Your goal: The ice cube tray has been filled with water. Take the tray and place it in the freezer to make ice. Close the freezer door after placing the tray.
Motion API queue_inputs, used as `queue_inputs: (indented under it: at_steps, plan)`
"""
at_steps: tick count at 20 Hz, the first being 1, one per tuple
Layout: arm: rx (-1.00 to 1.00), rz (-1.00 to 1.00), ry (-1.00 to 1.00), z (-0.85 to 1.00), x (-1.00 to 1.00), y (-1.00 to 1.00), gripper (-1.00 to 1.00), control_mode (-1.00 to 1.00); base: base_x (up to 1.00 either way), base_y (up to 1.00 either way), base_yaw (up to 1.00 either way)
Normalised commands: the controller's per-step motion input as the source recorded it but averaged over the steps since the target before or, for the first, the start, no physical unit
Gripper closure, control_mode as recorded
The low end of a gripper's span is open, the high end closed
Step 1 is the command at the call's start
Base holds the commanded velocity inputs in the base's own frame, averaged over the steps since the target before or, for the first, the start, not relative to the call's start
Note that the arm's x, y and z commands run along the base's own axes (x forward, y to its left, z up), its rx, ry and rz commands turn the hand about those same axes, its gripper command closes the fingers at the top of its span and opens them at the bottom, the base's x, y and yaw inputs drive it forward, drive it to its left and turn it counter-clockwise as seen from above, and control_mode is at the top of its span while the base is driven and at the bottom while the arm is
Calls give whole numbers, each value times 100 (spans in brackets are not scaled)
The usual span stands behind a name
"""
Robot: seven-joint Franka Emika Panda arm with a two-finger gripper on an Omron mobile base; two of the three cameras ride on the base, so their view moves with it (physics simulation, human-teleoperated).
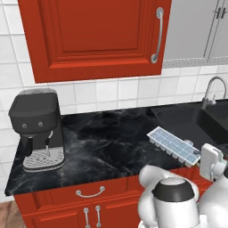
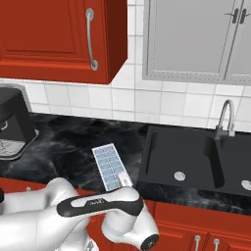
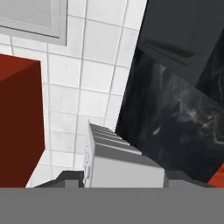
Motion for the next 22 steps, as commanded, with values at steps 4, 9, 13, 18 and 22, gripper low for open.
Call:
queue_inputs:
  at_steps: [4,9,13,18,22]
  plan:
    - [-11,0,2,95,-3,1,100,-100,0,0,0]
    - [-20,0,2,74,0,15,100,-100,0,0,0]
    - [-24,0,3,69,0,19,100,-100,0,0,0]
    - [-23,7,0,32,-5,14,100,-100,0,0,0]
    - [-15,12,0,35,-12,8,100,-100,0,0,0]
